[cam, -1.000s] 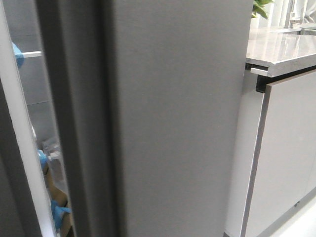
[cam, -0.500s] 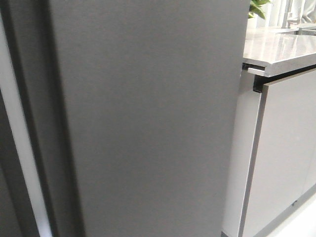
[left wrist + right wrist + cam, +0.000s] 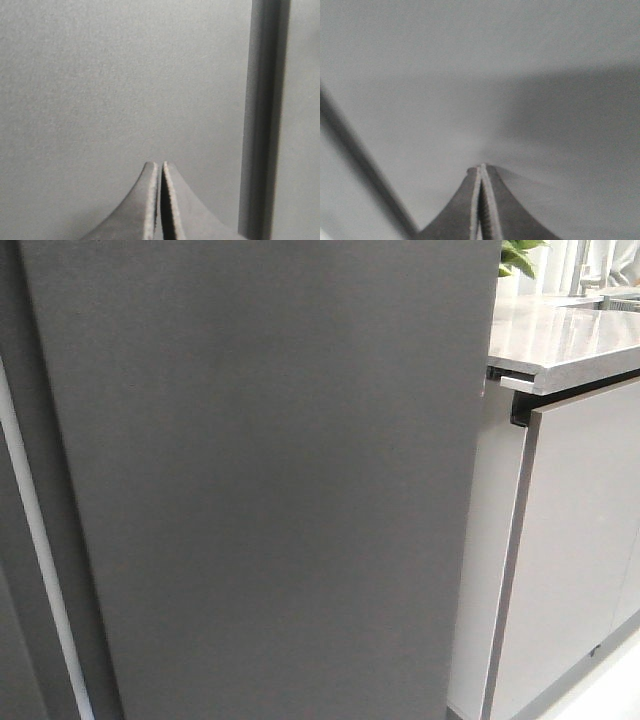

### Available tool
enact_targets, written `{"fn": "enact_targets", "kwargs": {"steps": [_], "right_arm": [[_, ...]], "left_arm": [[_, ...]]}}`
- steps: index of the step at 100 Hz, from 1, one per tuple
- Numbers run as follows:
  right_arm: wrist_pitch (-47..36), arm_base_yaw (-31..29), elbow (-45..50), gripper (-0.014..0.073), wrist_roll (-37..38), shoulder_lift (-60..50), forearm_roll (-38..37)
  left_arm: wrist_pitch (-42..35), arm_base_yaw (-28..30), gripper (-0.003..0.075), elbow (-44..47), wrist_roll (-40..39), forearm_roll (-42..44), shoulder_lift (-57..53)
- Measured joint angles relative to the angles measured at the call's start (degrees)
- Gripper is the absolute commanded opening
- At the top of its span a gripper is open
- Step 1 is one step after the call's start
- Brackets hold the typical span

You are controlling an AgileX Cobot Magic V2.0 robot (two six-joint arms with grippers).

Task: Close fridge door
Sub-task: 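Press the door flush against the fridge with both grippers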

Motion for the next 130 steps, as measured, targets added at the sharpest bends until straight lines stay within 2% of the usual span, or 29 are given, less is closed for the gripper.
{"fn": "enact_targets", "kwargs": {"steps": [27, 46, 60, 79, 95, 109, 130], "right_arm": [[-1.4, -0.2, -0.2, -0.0044, 1.0, -0.6, -4.3], [-3.1, -2.9, -0.2, -0.0044, 9.5, -4.8, -16.2], [-0.7, -5.2, -0.2, -0.0044, 16.8, -10.2, -26.0], [4.1, -5.8, 0.8, -0.0044, 28.3, -20.0, -42.7], [7.3, -5.8, 4.3, -0.0044, 36.0, -29.7, -52.4], [9.3, -5.8, 10.0, -0.0044, 42.2, -40.1, -59.3], [10.8, -5.8, 20.6, -0.0044, 49.3, -55.7, -64.8]], "left_arm": [[0.0, 0.0, -0.002, 0.0, 0.0, 0.0, 0.0], [0.0, 0.0, -0.002, 0.0, 0.0, 0.0, 0.0], [0.0, 0.0, -0.002, 0.0, 0.0, 0.0, 0.0], [0.0, 0.0, -0.002, 0.0, 0.0, 0.0, 0.0], [0.0, 0.0, -0.002, 0.0, 0.0, 0.0, 0.0], [0.0, 0.0, -0.002, 0.0, 0.0, 0.0, 0.0], [0.0, 0.0, -0.002, 0.0, 0.0, 0.0, 0.0]]}}
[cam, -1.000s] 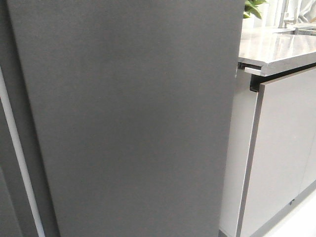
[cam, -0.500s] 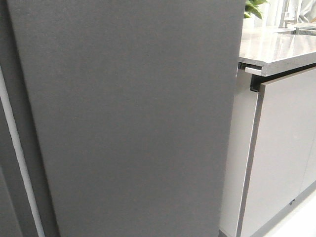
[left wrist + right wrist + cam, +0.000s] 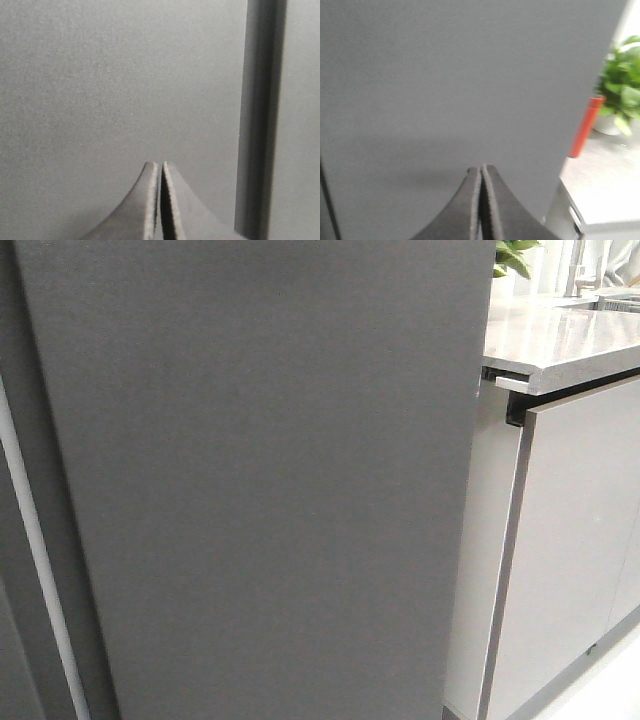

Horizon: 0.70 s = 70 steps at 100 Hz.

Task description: Close fridge door

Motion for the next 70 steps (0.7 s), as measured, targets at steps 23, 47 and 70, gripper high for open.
{"fn": "enact_targets", "kwargs": {"steps": [23, 47, 70], "right_arm": [[2.7, 0.0, 10.5, -0.0044, 3.9, -12.7, -1.9], [2.7, 0.0, 15.2, -0.0045, 4.5, -19.6, -2.3], [5.9, 0.0, 15.3, -0.0044, 4.7, -19.7, -1.4]], "left_arm": [[0.0, 0.0, -0.002, 0.0, 0.0, 0.0, 0.0], [0.0, 0.0, -0.002, 0.0, 0.0, 0.0, 0.0], [0.0, 0.0, -0.002, 0.0, 0.0, 0.0, 0.0]]}}
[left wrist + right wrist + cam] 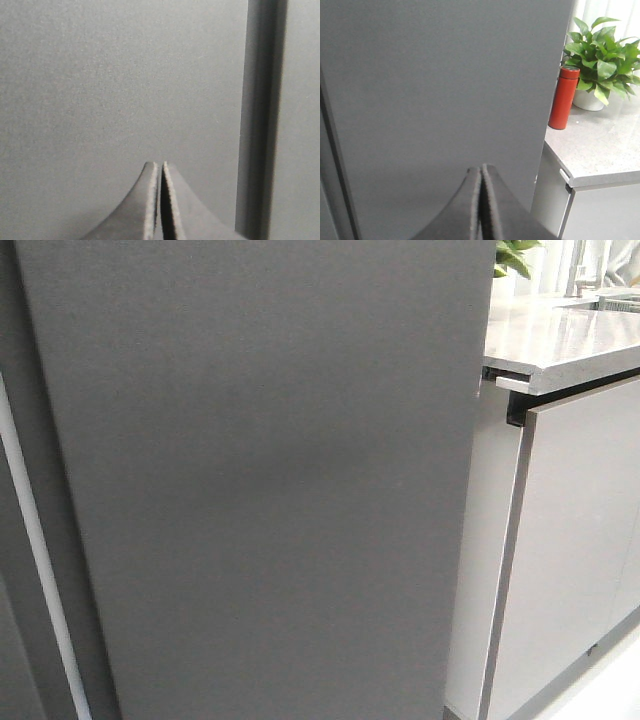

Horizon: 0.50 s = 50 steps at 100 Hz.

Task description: Close fridge door

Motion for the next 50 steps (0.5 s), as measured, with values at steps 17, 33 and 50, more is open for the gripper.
{"fn": "enact_targets", "kwargs": {"steps": [17, 33, 50], "right_arm": [[2.5, 0.0, 0.0, -0.0044, 0.0, 0.0, 0.5], [2.6, 0.0, 0.0, -0.0044, 0.0, 0.0, 0.5], [2.6, 0.0, 0.0, -0.0045, 0.1, 0.0, 0.5]], "left_arm": [[0.0, 0.0, -0.002, 0.0, 0.0, 0.0, 0.0], [0.0, 0.0, -0.002, 0.0, 0.0, 0.0, 0.0], [0.0, 0.0, -0.002, 0.0, 0.0, 0.0, 0.0]]}}
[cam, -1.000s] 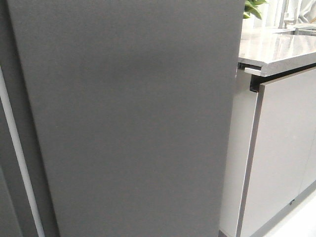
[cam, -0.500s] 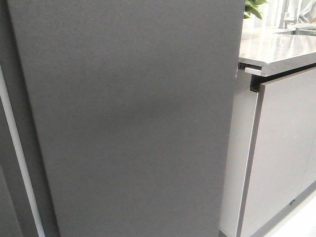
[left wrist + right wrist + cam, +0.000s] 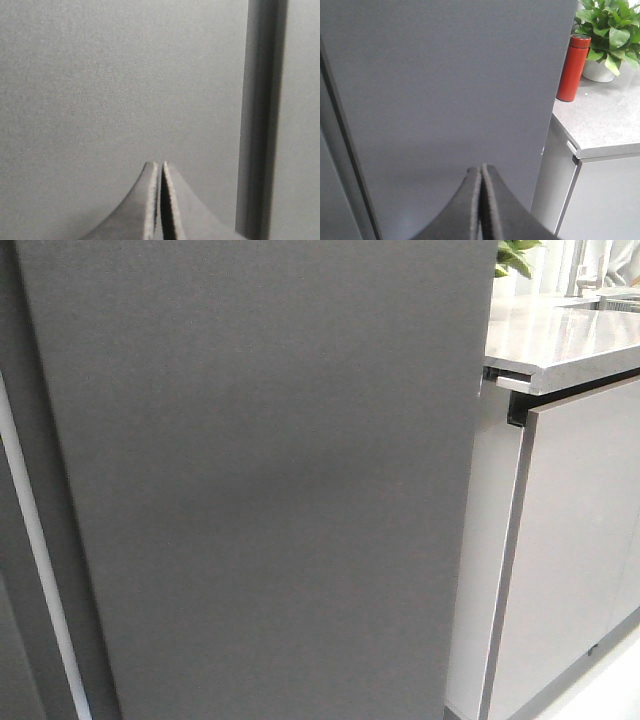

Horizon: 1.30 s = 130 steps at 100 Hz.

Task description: Close fridge door

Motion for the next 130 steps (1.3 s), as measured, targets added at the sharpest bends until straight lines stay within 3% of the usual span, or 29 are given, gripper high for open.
{"fn": "enact_targets", "kwargs": {"steps": [18, 30, 45, 66, 96, 106, 130], "right_arm": [[-1.2, -0.7, 2.3, -0.0045, 0.0, -1.2, -1.0], [-8.8, -3.7, 8.1, -0.0045, 0.0, -4.0, -1.6], [-20.2, -10.3, 20.2, -0.0044, 0.0, -8.2, -1.6], [-29.9, -17.7, 39.1, -0.0045, 0.0, -14.4, -1.6], [-50.6, -19.2, 64.0, -0.0044, 0.0, -25.1, -0.8], [-54.3, -19.2, 67.7, -0.0045, 0.0, -27.6, -0.8], [-54.6, -19.2, 67.7, -0.0045, 0.0, -28.0, -0.5]], "left_arm": [[0.0, 0.0, -0.002, 0.0, 0.0, 0.0, 0.0], [0.0, 0.0, -0.002, 0.0, 0.0, 0.0, 0.0], [0.0, 0.0, -0.002, 0.0, 0.0, 0.0, 0.0], [0.0, 0.0, -0.002, 0.0, 0.0, 0.0, 0.0], [0.0, 0.0, -0.002, 0.0, 0.0, 0.0, 0.0], [0.0, 0.0, -0.002, 0.0, 0.0, 0.0, 0.0], [0.0, 0.0, -0.002, 0.0, 0.0, 0.0, 0.0]]}}
